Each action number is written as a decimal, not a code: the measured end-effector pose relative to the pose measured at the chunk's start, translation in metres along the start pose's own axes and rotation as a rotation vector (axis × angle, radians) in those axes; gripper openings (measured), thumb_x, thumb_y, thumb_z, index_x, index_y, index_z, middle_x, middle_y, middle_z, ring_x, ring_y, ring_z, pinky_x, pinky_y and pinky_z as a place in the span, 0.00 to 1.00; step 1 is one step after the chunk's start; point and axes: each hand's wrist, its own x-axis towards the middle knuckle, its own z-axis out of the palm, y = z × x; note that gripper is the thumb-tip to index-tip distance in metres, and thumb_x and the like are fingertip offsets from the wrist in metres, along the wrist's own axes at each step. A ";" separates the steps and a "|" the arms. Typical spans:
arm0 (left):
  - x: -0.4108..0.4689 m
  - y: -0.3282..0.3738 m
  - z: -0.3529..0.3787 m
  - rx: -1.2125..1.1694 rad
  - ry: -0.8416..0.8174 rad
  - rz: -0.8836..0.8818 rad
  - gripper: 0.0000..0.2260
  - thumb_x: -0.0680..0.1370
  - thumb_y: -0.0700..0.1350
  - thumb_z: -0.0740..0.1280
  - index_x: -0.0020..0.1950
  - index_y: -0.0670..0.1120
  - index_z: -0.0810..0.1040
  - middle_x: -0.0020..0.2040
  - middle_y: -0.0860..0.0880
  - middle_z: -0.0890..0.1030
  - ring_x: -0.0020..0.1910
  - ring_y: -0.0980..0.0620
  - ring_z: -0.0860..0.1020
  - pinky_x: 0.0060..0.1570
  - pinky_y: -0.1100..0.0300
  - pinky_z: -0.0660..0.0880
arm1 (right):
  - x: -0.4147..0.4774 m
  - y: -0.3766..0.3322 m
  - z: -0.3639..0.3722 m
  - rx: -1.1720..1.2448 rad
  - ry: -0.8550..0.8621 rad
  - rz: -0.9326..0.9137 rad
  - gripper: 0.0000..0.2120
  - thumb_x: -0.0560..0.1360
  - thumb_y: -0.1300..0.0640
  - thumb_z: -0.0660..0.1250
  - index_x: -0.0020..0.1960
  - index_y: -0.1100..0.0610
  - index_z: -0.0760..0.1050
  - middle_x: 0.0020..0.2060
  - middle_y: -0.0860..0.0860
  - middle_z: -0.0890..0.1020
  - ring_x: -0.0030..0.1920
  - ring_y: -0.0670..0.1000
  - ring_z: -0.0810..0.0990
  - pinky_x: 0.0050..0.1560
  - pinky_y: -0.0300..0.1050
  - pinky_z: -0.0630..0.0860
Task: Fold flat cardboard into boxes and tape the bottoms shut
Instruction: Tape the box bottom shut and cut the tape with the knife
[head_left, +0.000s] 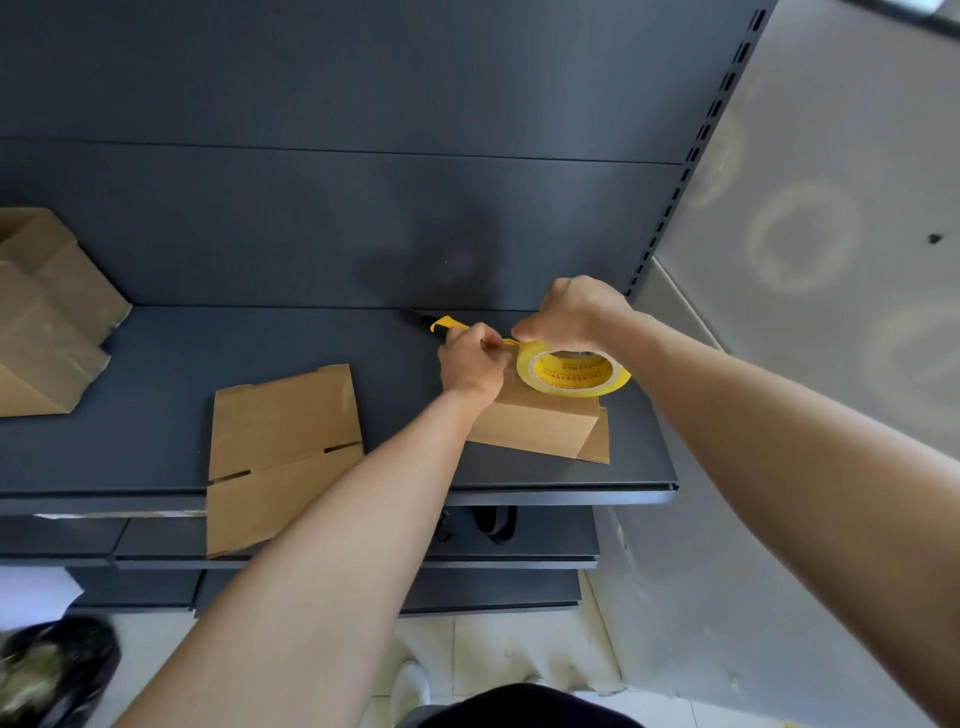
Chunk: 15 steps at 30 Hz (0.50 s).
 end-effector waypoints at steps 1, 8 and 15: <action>0.001 0.000 0.000 -0.002 0.015 -0.007 0.05 0.76 0.39 0.68 0.51 0.43 0.79 0.59 0.44 0.71 0.54 0.48 0.74 0.54 0.59 0.72 | -0.001 0.003 -0.002 0.032 -0.010 0.002 0.21 0.67 0.36 0.64 0.33 0.55 0.71 0.29 0.51 0.74 0.29 0.50 0.73 0.27 0.40 0.63; -0.001 0.004 0.003 -0.043 0.053 -0.045 0.03 0.76 0.39 0.68 0.48 0.44 0.80 0.52 0.49 0.68 0.42 0.55 0.70 0.44 0.65 0.67 | -0.007 0.053 -0.022 0.250 -0.167 0.001 0.24 0.71 0.36 0.65 0.45 0.58 0.80 0.40 0.55 0.79 0.39 0.54 0.78 0.39 0.44 0.73; 0.001 0.007 0.005 -0.020 0.061 -0.058 0.03 0.77 0.39 0.68 0.48 0.45 0.79 0.53 0.50 0.68 0.46 0.53 0.70 0.45 0.62 0.67 | -0.003 0.079 -0.023 -0.111 -0.207 0.032 0.26 0.64 0.28 0.65 0.36 0.52 0.73 0.37 0.52 0.76 0.41 0.55 0.77 0.46 0.48 0.76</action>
